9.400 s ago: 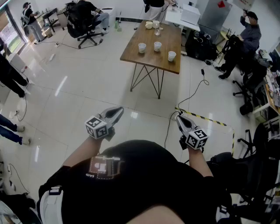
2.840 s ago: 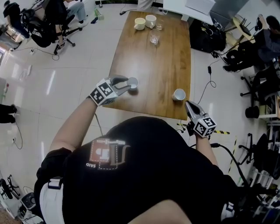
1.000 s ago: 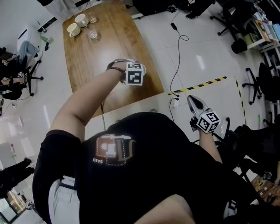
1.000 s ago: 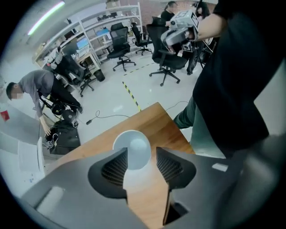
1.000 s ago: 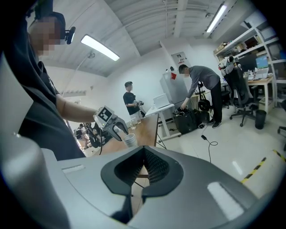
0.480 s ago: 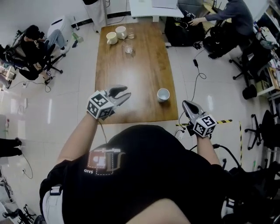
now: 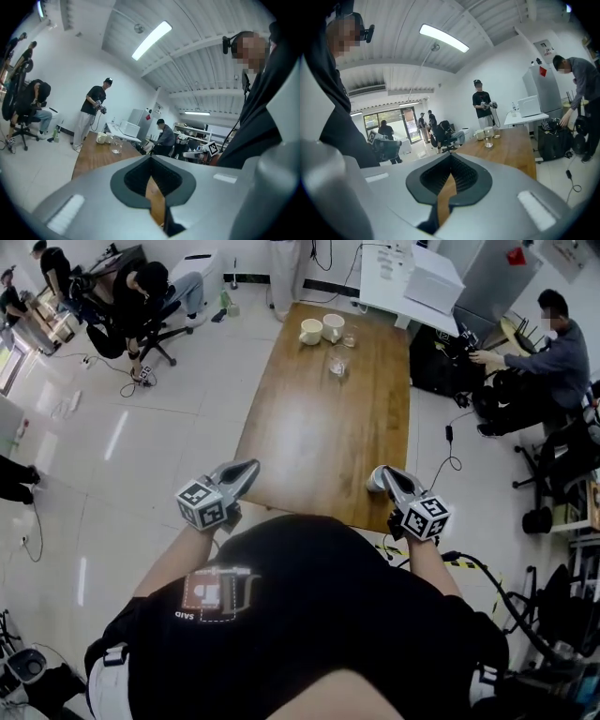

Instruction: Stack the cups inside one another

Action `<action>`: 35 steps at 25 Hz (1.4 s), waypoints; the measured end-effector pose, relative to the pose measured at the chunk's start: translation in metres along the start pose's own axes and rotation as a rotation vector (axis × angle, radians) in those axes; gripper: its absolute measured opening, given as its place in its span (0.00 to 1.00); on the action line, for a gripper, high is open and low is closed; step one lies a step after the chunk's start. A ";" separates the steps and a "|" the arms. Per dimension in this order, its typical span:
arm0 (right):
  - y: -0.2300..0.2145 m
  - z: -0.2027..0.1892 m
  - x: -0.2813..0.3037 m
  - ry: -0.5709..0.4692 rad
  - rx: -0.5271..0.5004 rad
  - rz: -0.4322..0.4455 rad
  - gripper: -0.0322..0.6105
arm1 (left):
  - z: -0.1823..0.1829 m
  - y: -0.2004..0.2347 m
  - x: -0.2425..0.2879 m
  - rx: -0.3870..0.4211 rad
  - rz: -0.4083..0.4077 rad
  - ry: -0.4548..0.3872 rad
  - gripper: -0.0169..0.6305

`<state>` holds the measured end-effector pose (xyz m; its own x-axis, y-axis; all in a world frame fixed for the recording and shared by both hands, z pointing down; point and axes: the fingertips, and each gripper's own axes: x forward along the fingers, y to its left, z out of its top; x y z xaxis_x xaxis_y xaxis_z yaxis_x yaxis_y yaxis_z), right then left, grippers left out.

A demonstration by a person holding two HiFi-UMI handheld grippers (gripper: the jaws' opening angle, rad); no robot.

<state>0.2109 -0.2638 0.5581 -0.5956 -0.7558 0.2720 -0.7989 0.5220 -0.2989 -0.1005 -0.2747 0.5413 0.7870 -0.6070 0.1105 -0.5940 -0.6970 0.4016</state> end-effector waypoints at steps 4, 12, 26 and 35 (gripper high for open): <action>0.006 -0.003 0.011 0.020 0.004 0.011 0.07 | 0.000 0.008 -0.008 0.010 0.028 -0.005 0.03; 0.016 0.005 0.002 0.009 0.016 -0.029 0.07 | 0.025 -0.003 0.002 0.040 -0.045 0.019 0.03; 0.007 0.001 -0.008 0.006 0.048 -0.008 0.07 | 0.032 -0.025 0.014 0.100 -0.084 -0.025 0.03; 0.009 0.005 -0.013 0.017 0.041 -0.004 0.07 | 0.038 -0.034 0.016 0.099 -0.082 -0.010 0.03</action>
<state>0.2119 -0.2507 0.5471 -0.5943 -0.7507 0.2886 -0.7972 0.5024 -0.3348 -0.0742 -0.2750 0.4953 0.8323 -0.5497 0.0714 -0.5414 -0.7786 0.3173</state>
